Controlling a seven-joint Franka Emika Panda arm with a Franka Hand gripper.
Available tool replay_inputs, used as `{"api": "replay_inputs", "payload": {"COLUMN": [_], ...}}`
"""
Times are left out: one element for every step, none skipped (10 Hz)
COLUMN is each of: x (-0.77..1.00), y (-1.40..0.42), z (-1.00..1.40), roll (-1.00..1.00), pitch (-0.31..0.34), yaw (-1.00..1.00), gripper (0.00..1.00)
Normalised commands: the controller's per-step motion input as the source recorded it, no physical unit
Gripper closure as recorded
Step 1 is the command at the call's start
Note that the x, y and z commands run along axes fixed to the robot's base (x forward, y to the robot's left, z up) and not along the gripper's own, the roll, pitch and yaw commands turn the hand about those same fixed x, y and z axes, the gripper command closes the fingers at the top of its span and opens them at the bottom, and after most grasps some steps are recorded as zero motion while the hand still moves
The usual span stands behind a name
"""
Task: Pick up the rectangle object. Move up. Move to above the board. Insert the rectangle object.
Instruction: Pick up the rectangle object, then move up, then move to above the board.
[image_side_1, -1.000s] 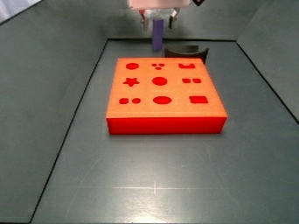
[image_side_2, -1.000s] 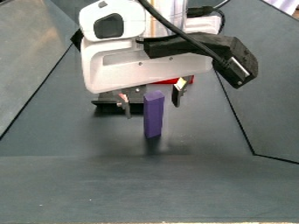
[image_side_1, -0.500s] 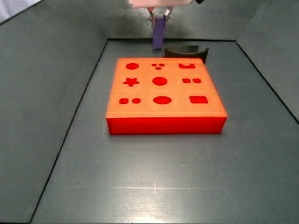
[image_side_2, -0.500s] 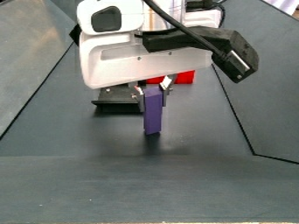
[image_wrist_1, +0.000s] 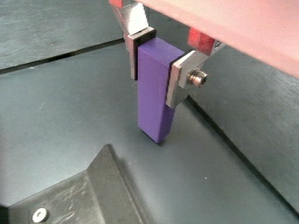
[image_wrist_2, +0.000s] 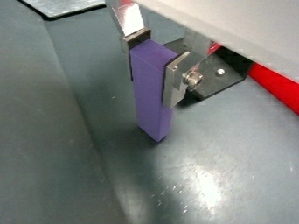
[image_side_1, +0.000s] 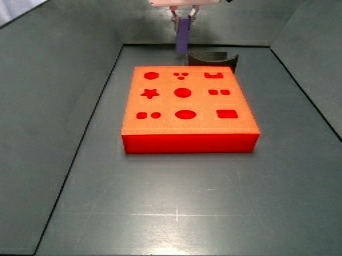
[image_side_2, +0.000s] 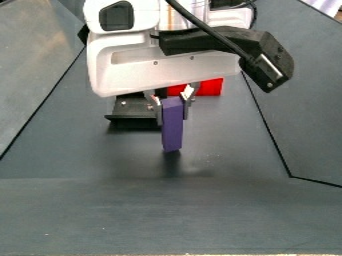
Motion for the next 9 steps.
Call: {"api": "replay_inputs", "payload": {"x": [0.0,0.0,0.05,0.03,0.02,0.01,0.0,-0.15,-0.16], "y": [0.0,0.0,0.02,0.01,0.01,0.01,0.01,-0.14,-0.14], "z": [0.0,0.83,0.79,0.67,0.51,0.35,0.18,1.0,1.0], "roll": [0.0,0.0,0.01,0.02,0.04,0.04,0.05,0.02,0.01], "pitch": [0.0,0.0,-0.01,0.011,0.036,0.053,0.067,0.08,0.087], "yaw": [0.0,0.0,-0.05,-0.05,-0.05,-0.04,-0.03,0.09,0.09], "gripper": [1.0,1.0,1.0,1.0,1.0,1.0,1.0,1.0,1.0]}}
